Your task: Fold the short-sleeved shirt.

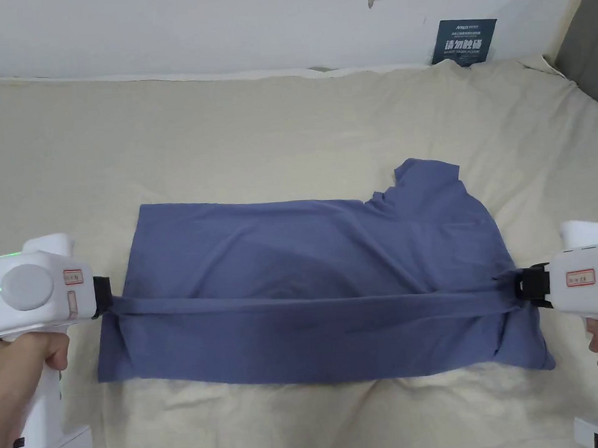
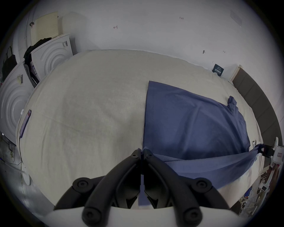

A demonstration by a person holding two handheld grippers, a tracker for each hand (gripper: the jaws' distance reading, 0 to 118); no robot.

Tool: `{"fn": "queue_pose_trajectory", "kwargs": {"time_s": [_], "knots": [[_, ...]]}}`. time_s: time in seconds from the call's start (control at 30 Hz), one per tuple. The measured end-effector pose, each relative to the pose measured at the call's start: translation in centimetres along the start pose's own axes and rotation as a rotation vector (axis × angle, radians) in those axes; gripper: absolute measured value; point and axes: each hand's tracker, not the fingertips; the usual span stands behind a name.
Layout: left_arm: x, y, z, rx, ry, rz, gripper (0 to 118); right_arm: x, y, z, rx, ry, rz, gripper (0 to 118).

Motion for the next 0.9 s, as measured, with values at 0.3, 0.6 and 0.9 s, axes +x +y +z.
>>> {"fn": "queue_pose_trajectory", "kwargs": {"time_s": [0.3,0.6,0.9], "knots": [[1.2,1.1,-3.1,-0.037,0.016,0.0,0,-0.5,2.3,-3.9,-0.065,-0.02,-0.028,8],[1.7,-1.1,-1.4,-0.037,0.002,0.021,106,1.4,1.0,-2.3,-0.069,-0.033,-0.109,114],[-2.7,-6.9,5.4,-0.014,-0.031,-0.026,0,3.0,-8.4,3.4,-0.038,0.019,-0.09,0]]}}
